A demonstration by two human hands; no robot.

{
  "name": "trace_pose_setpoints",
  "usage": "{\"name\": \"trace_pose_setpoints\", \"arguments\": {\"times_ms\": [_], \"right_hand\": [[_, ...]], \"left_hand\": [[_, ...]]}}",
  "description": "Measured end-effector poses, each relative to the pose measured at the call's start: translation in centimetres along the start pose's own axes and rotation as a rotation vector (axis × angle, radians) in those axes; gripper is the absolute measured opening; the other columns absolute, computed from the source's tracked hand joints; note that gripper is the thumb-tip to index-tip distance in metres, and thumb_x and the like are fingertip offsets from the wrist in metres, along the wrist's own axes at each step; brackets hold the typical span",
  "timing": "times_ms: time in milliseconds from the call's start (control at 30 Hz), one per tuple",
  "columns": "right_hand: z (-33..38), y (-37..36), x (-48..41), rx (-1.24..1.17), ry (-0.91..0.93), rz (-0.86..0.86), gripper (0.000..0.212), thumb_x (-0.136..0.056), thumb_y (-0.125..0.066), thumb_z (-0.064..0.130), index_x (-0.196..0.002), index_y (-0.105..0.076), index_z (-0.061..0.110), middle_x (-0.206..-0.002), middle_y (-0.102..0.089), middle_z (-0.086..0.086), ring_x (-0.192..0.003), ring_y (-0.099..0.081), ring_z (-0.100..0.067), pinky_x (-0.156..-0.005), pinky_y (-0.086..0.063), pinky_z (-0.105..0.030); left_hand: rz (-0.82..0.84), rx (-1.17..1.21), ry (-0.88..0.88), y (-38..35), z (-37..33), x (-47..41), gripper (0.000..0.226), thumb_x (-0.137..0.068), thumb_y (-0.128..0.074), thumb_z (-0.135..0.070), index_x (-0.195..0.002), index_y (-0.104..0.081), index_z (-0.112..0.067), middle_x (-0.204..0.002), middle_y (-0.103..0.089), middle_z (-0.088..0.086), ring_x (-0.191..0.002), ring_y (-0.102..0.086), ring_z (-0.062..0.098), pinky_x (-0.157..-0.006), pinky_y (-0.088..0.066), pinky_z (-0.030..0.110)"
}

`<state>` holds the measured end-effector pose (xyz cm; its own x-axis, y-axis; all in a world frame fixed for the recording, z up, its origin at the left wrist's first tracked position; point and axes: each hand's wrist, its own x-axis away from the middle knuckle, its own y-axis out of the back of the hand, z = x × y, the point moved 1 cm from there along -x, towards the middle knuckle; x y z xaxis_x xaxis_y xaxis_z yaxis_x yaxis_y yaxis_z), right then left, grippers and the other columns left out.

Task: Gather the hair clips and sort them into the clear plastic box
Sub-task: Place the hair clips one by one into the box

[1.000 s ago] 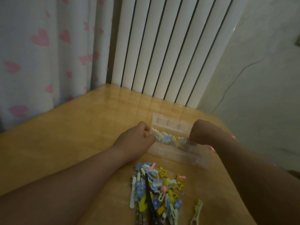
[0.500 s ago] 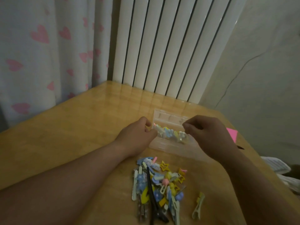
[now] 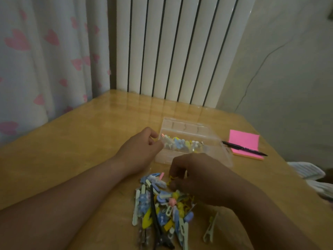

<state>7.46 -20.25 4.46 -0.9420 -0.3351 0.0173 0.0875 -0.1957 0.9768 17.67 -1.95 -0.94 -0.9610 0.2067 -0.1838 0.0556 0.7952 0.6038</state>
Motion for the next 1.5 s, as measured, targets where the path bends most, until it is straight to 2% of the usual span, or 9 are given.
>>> {"name": "trace_pose_setpoints", "arguments": {"times_ms": [167, 300, 400, 500, 867, 1000, 1233, 1367, 1500], "right_hand": [[-0.6, 0.9, 0.1, -0.151, -0.033, -0.159, 0.004, -0.095, -0.073, 0.032, -0.097, -0.070, 0.032, -0.090, -0.067, 0.013, -0.084, -0.062, -0.001, -0.076, -0.055, -0.024], [-4.0, 3.3, -0.4, -0.359, -0.221, -0.426, 0.007, -0.097, -0.074, 0.027, -0.095, -0.071, 0.033, -0.086, -0.074, 0.010, -0.078, -0.070, -0.006, -0.070, -0.060, -0.031], [-7.3, 5.0, -2.0, -0.328, -0.371, -0.494, 0.006, -0.099, -0.072, 0.023, -0.093, -0.074, 0.026, -0.086, -0.075, 0.006, -0.075, -0.068, -0.012, -0.060, -0.049, -0.028], [-9.6, 5.4, -4.2, -0.200, -0.431, -0.436, 0.007, -0.097, -0.073, 0.021, -0.091, -0.075, 0.023, -0.084, -0.072, 0.006, -0.072, -0.064, -0.012, -0.055, -0.042, -0.025], [-12.0, 4.1, -7.8, 0.007, -0.370, -0.026, 0.014, -0.099, -0.069, 0.016, -0.101, -0.080, 0.024, -0.097, -0.075, 0.008, -0.093, -0.067, -0.011, -0.077, -0.049, -0.024], [-11.8, 4.1, -7.2, -0.083, -0.362, -0.127, 0.017, -0.102, -0.064, 0.015, -0.103, -0.079, 0.024, -0.099, -0.075, 0.009, -0.096, -0.067, -0.011, -0.072, -0.046, -0.020], [-6.4, 2.4, -2.2, -0.327, -0.225, -0.629, 0.017, -0.105, -0.060, 0.021, -0.108, -0.075, 0.029, -0.095, -0.073, 0.015, -0.083, -0.066, 0.003, -0.067, -0.047, -0.021], [-2.0, 0.3, -0.5, -0.342, -0.033, -0.495, 0.015, -0.101, -0.066, 0.025, -0.104, -0.076, 0.034, -0.087, -0.074, 0.019, -0.083, -0.067, 0.004, -0.070, -0.051, -0.016], [-0.4, -1.3, -0.9, -0.173, 0.056, -0.260, 0.023, -0.102, -0.065, 0.026, -0.117, -0.075, 0.040, -0.108, -0.073, 0.023, -0.092, -0.063, 0.006, -0.074, -0.046, -0.008]], "left_hand": [[-0.005, 0.011, -0.003, 0.0, 0.1, 0.0, 0.035, -0.103, -0.058, -0.050, -0.128, -0.057, -0.026, -0.094, -0.067, -0.006, -0.086, -0.067, 0.017, -0.081, -0.055, 0.043], [0.010, 0.018, -0.002, 0.0, 0.4, 0.0, 0.035, -0.104, -0.056, -0.052, -0.130, -0.055, -0.028, -0.095, -0.067, -0.008, -0.084, -0.066, 0.014, -0.077, -0.054, 0.040], [0.016, 0.002, 0.002, -0.2, 0.6, -0.1, 0.037, -0.104, -0.055, -0.053, -0.132, -0.053, -0.029, -0.096, -0.067, -0.010, -0.084, -0.065, 0.012, -0.077, -0.053, 0.039], [0.018, -0.005, 0.003, -0.2, 0.7, -0.2, 0.038, -0.103, -0.054, -0.055, -0.132, -0.053, -0.030, -0.096, -0.066, -0.011, -0.083, -0.064, 0.012, -0.071, -0.050, 0.037], [0.038, 0.009, 0.008, -0.3, 0.9, -0.3, 0.041, -0.102, -0.054, -0.056, -0.134, -0.052, -0.030, -0.096, -0.066, -0.010, -0.081, -0.064, 0.015, -0.069, -0.048, 0.037], [0.045, 0.003, 0.002, -0.3, 0.9, -0.3, 0.043, -0.103, -0.053, -0.058, -0.134, -0.052, -0.029, -0.099, -0.065, -0.010, -0.085, -0.065, 0.017, -0.076, -0.053, 0.041], [0.039, -0.008, 0.009, 0.0, 0.5, -0.1, 0.043, -0.102, -0.054, -0.058, -0.133, -0.053, -0.028, -0.101, -0.066, -0.011, -0.086, -0.065, 0.014, -0.077, -0.053, 0.039], [0.036, 0.000, 0.014, 0.1, 0.3, 0.0, 0.044, -0.102, -0.052, -0.064, -0.130, -0.055, -0.029, -0.104, -0.065, -0.009, -0.087, -0.066, 0.014, -0.070, -0.051, 0.036], [0.004, 0.042, 0.004, 0.2, 0.0, 0.0, 0.040, -0.104, -0.049, -0.062, -0.120, -0.060, -0.028, -0.094, -0.062, -0.009, -0.083, -0.061, 0.013, -0.068, -0.045, 0.037]]}}
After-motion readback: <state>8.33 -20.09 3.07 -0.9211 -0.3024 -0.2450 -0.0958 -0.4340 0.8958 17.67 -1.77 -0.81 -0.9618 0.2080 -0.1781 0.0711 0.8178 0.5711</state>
